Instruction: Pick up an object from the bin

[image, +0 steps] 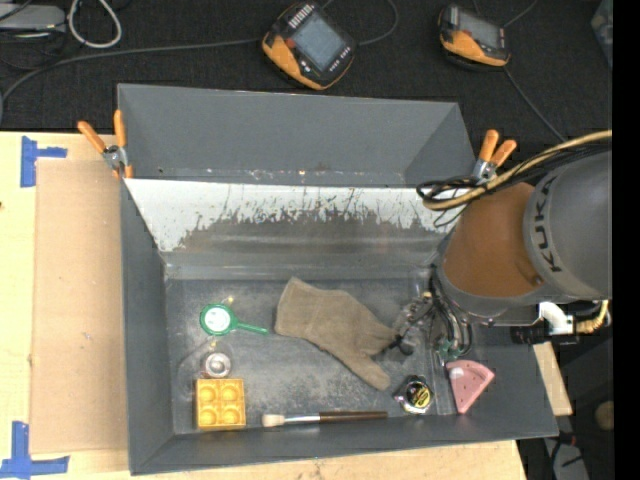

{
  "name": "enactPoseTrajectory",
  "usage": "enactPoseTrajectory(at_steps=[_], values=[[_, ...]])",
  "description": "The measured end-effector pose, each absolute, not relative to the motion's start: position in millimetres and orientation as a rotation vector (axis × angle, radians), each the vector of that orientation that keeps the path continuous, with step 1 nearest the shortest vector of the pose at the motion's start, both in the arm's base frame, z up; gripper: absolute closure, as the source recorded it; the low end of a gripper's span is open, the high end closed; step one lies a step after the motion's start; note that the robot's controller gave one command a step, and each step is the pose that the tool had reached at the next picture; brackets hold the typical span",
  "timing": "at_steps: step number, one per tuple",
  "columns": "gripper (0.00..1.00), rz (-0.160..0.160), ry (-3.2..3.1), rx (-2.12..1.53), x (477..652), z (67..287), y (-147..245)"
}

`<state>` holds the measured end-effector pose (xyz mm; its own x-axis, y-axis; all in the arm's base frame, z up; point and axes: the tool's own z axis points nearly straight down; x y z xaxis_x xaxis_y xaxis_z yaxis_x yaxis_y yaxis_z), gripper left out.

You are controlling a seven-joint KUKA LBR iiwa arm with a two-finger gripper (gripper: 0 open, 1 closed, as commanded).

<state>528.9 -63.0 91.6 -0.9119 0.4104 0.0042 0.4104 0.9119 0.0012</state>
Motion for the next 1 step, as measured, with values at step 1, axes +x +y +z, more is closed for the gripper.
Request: enactPoseTrajectory(at_steps=[1], values=[[1.0, -0.004, -3.071, -0.657, 529.6, 109.7, -63.4]])
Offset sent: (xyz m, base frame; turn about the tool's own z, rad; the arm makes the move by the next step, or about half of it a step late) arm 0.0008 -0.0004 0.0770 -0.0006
